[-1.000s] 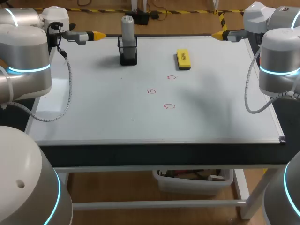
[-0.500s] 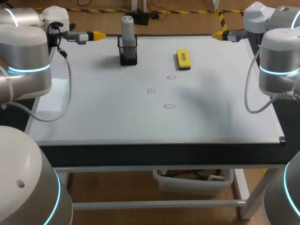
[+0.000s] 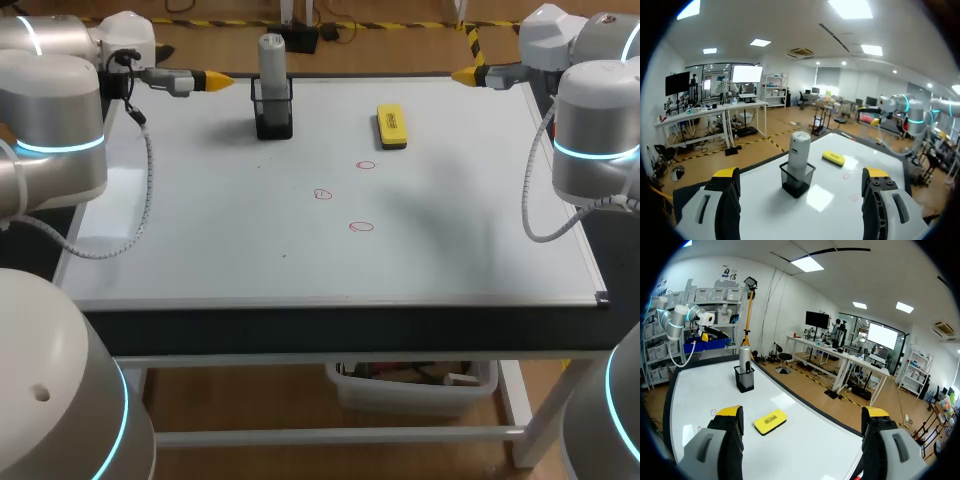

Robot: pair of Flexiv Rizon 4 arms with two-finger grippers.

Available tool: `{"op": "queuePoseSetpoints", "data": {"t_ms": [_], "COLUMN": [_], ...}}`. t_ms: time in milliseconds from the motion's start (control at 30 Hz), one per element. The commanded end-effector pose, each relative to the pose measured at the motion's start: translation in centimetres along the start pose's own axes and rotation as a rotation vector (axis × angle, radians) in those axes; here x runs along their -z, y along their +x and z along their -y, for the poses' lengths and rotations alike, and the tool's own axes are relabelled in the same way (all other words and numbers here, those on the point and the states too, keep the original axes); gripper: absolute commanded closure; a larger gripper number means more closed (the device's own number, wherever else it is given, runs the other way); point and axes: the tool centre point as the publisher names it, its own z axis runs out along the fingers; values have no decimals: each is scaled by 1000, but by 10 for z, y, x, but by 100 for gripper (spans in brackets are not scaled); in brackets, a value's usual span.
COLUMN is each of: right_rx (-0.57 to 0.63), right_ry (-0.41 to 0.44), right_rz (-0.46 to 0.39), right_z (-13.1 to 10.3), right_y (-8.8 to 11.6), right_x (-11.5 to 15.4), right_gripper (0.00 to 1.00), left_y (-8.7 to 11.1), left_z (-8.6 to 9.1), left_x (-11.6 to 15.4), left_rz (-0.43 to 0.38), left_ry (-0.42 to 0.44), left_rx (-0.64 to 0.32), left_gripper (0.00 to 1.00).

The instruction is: Pick up the inspection probe, press it on each red-marked spot on the whiteboard one by one, put down the probe, pick up the eraser, and wipe off all the red marks.

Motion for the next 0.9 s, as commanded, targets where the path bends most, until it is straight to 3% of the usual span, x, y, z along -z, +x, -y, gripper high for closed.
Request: {"op": "queuePoseSetpoints", "data": {"t_ms": [33,133,300,500,900], "right_rx": [0,0,0,0,0], "right_ry": [0,0,0,0,0], "right_rz": [0,0,0,0,0], "right_z": [0,0,0,0,0], "right_y": [0,0,0,0,0], "right_x": [0,0,0,0,0], "right_gripper": [0,0,0,0,0], "left_y": [-16,-19,-28,-23,-19], "left_z": [0,3,5,6,1], "left_x": [-24,-37,-57,-83,-129], "left_rz": [-113,-181,-298,-442,-531], "left_ry": [17,33,124,177,197], "left_rx": [-57,-113,-125,-148,-147], "left_gripper": [0,0,0,0,0]}}
